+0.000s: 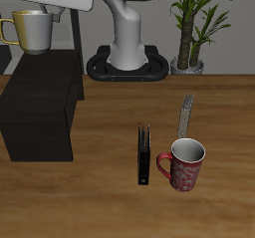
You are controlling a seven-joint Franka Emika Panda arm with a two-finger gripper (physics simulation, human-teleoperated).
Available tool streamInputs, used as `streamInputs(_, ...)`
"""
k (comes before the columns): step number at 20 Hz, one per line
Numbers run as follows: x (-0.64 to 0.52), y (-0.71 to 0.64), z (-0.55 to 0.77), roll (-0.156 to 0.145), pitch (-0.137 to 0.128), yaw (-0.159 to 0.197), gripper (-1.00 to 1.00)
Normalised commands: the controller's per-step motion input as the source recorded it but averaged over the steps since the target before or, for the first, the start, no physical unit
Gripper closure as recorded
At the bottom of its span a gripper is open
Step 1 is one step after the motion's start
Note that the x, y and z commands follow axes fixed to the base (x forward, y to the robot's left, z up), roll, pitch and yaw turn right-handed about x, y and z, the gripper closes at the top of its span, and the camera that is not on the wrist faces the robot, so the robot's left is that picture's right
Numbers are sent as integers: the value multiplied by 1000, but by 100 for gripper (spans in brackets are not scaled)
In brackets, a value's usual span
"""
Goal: Place the white-yellow mug on top of the shelf
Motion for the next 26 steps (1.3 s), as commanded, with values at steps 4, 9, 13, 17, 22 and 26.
streamInputs(4, -203, 51, -177, 18, 7, -3, 100)
streamInputs(9, -6, 115, -217, 25, 28, -17, 100)
streamInputs(13, 60, 86, -267, 10, 18, 3, 100)
streamInputs(17, 65, -77, -166, -15, 2, -5, 100)
streamInputs(22, 66, -91, -162, -28, 19, -27, 100)
streamInputs(26, 105, -26, -261, -7, 39, -12, 100)
